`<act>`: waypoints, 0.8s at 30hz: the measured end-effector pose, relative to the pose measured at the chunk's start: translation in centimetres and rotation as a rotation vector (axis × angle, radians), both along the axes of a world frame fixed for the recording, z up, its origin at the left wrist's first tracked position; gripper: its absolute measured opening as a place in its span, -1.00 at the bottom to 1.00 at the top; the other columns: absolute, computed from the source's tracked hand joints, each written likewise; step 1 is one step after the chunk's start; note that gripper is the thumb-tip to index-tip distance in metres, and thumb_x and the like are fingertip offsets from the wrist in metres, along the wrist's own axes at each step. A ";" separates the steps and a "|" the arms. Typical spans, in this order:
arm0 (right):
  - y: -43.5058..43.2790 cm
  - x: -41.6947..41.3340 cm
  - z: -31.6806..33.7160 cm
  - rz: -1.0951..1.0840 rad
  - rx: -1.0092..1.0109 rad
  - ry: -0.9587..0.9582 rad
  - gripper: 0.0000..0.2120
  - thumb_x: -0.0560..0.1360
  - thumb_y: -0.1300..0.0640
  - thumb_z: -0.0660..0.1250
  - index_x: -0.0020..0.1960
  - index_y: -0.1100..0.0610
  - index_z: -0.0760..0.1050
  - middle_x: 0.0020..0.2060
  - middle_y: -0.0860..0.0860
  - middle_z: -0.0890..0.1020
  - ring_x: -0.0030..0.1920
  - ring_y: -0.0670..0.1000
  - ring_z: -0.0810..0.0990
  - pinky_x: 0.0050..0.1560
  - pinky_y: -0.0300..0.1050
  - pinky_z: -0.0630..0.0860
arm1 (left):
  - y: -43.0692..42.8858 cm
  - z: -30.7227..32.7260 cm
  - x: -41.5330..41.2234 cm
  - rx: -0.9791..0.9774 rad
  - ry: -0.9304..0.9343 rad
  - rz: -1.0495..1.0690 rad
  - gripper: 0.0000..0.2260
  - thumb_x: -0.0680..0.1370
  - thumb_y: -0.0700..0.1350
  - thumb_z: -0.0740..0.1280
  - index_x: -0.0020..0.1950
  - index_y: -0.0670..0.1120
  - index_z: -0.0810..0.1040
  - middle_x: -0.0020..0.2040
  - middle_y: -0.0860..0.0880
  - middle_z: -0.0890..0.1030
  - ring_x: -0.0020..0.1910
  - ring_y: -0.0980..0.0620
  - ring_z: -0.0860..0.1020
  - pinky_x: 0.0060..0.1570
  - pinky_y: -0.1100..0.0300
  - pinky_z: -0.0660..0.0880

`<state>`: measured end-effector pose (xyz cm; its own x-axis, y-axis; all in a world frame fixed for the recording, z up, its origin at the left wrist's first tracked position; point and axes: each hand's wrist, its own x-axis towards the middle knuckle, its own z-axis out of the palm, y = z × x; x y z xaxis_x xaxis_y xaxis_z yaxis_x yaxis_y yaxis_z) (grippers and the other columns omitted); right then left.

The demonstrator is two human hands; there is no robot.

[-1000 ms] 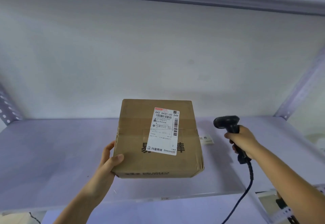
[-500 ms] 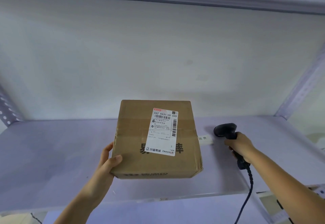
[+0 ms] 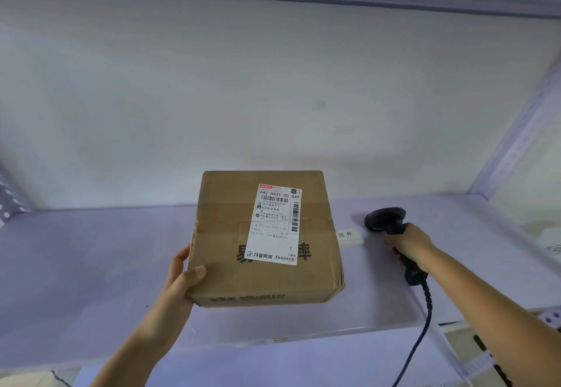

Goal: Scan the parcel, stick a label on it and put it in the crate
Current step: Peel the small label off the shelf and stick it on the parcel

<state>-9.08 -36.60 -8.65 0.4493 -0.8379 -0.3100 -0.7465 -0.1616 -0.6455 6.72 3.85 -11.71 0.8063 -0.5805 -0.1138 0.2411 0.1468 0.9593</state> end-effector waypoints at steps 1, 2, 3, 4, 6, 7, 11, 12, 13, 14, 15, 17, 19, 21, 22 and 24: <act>-0.1 0.0 0.2 0.012 0.006 0.018 -0.69 0.43 0.16 0.35 0.11 0.31 0.46 -0.18 0.22 0.62 -0.27 0.17 0.57 -0.23 -0.04 0.49 | 0.0 0.0 0.1 -0.001 0.001 -0.001 -0.53 0.39 -0.01 0.28 0.31 0.08 0.38 0.07 0.05 0.69 0.03 0.01 0.61 0.12 -0.12 0.44; -0.2 0.0 0.3 0.024 0.017 0.027 -0.60 0.43 0.13 0.38 0.18 0.31 0.42 -0.06 0.24 0.60 -0.14 0.20 0.58 -0.12 0.01 0.50 | 0.0 0.0 0.1 0.000 0.002 -0.004 -0.53 0.37 0.00 0.30 0.29 0.08 0.39 0.06 0.07 0.69 0.02 0.03 0.62 0.09 -0.10 0.44; -0.2 -0.1 0.6 0.024 0.030 0.027 -0.48 0.43 0.09 0.42 0.27 0.30 0.34 0.06 0.25 0.56 0.00 0.23 0.56 -0.01 0.05 0.50 | 0.0 0.0 0.1 0.000 0.003 -0.009 -0.50 0.34 0.02 0.34 0.28 0.08 0.39 0.06 0.07 0.69 0.01 0.04 0.62 0.07 -0.09 0.44; 0.0 -0.2 0.9 0.014 0.027 0.016 -0.36 0.42 0.05 0.46 0.35 0.26 0.25 0.17 0.26 0.48 0.12 0.26 0.52 0.09 0.09 0.48 | 0.0 0.1 0.1 0.000 0.004 -0.014 -0.45 0.30 0.06 0.37 0.28 0.09 0.40 0.07 0.07 0.69 0.02 0.04 0.62 0.06 -0.09 0.44; 0.6 -0.3 1.7 -0.038 -0.164 -0.033 -0.21 0.39 -0.02 0.49 0.44 0.15 0.14 0.33 0.25 0.30 0.29 0.31 0.39 0.20 0.16 0.42 | 0.0 0.0 0.1 -0.001 0.011 -0.012 -0.39 0.24 0.12 0.38 0.29 0.08 0.40 0.08 0.06 0.68 0.04 0.01 0.60 0.05 -0.09 0.43; 1.2 -0.3 2.1 -0.047 -0.347 -0.079 -0.22 0.39 -0.01 0.48 0.45 0.14 0.15 0.36 0.24 0.25 0.32 0.32 0.35 0.22 0.19 0.41 | 0.0 0.0 0.2 -0.003 0.017 -0.005 -0.38 0.23 0.12 0.38 0.29 0.08 0.40 0.08 0.05 0.68 0.05 -0.02 0.59 0.05 -0.10 0.42; 3.8 0.1 2.4 0.221 -0.916 -0.350 -0.63 0.42 0.31 0.40 0.22 0.23 0.50 0.24 0.22 0.45 0.18 0.27 0.49 0.08 0.09 0.52 | -0.2 0.1 0.6 0.008 0.041 -0.007 -0.36 0.25 0.13 0.38 0.31 0.06 0.41 0.17 -0.08 0.61 0.05 -0.12 0.53 -0.14 -0.04 0.36; 4.5 0.5 2.0 0.358 -0.941 -0.343 -0.70 0.43 0.36 0.39 0.15 0.24 0.56 0.18 0.21 0.51 0.13 0.25 0.54 0.03 -0.01 0.51 | -0.2 0.1 0.7 0.016 0.042 -0.011 -0.35 0.25 0.13 0.38 0.33 0.04 0.40 0.17 -0.11 0.60 0.04 -0.13 0.52 -0.21 -0.02 0.34; 5.0 0.9 1.5 0.492 -0.931 -0.295 -0.75 0.45 0.37 0.36 0.11 0.24 0.59 0.15 0.18 0.55 0.09 0.21 0.58 0.02 -0.11 0.47 | -0.3 0.2 0.9 0.023 0.044 -0.013 -0.34 0.25 0.13 0.38 0.34 0.02 0.40 0.17 -0.13 0.59 0.02 -0.14 0.52 -0.25 0.00 0.32; 5.5 1.4 0.9 0.608 -0.880 -0.221 -0.77 0.50 0.34 0.33 0.13 0.22 0.60 0.15 0.14 0.57 0.10 0.16 0.60 0.06 -0.19 0.44 | -0.3 0.2 1.0 0.031 0.046 -0.012 -0.34 0.26 0.14 0.39 0.34 0.00 0.40 0.15 -0.14 0.60 0.01 -0.14 0.52 -0.26 0.00 0.32; 5.7 2.0 0.3 0.686 -0.809 -0.150 -0.76 0.55 0.29 0.28 0.19 0.20 0.58 0.19 0.10 0.56 0.16 0.11 0.59 0.14 -0.23 0.41 | -0.4 0.1 1.1 0.040 0.049 -0.013 -0.35 0.26 0.14 0.39 0.33 0.00 0.42 0.14 -0.14 0.60 0.01 -0.14 0.52 -0.26 0.00 0.33; 5.9 3.1 -1.0 0.727 -0.668 -0.016 -0.68 0.61 0.20 0.20 0.35 0.16 0.48 0.35 0.05 0.48 0.34 0.05 0.48 0.33 -0.19 0.35 | -0.4 0.0 1.4 0.055 0.053 -0.018 -0.38 0.28 0.16 0.38 0.31 0.00 0.44 0.15 -0.16 0.60 0.01 -0.15 0.51 -0.25 0.00 0.33; 5.9 3.9 -1.8 0.734 -0.567 0.067 -0.63 0.63 0.17 0.17 0.43 0.13 0.40 0.46 0.03 0.37 0.45 0.03 0.34 0.45 -0.12 0.26 | -0.4 -0.3 1.6 0.056 0.064 -0.018 -0.40 0.30 0.16 0.38 0.31 0.01 0.45 0.18 -0.19 0.59 0.05 -0.18 0.51 -0.24 -0.01 0.34; 5.9 4.3 -2.3 0.739 -0.486 0.049 -0.61 0.62 0.20 0.16 0.45 0.16 0.37 0.50 0.05 0.33 0.49 0.06 0.28 0.49 -0.05 0.21 | -0.4 -0.6 1.8 0.055 0.071 -0.018 -0.41 0.31 0.16 0.38 0.31 0.02 0.45 0.20 -0.19 0.59 0.08 -0.20 0.51 -0.25 -0.01 0.36; 5.8 4.4 -2.6 0.737 -0.471 0.049 -0.61 0.63 0.21 0.15 0.45 0.17 0.36 0.50 0.05 0.32 0.50 0.07 0.27 0.49 -0.03 0.21 | -0.4 -0.6 1.8 0.056 0.074 -0.013 -0.42 0.31 0.16 0.39 0.30 0.04 0.46 0.19 -0.18 0.60 0.06 -0.19 0.52 -0.28 0.01 0.37; 5.5 4.6 -3.0 0.728 -0.475 0.062 -0.61 0.63 0.19 0.13 0.45 0.18 0.36 0.50 0.06 0.32 0.49 0.09 0.28 0.48 0.01 0.23 | -0.5 -0.9 2.0 0.053 0.083 -0.002 -0.46 0.30 0.17 0.40 0.25 0.06 0.49 0.14 -0.16 0.62 0.00 -0.16 0.52 -0.33 0.02 0.34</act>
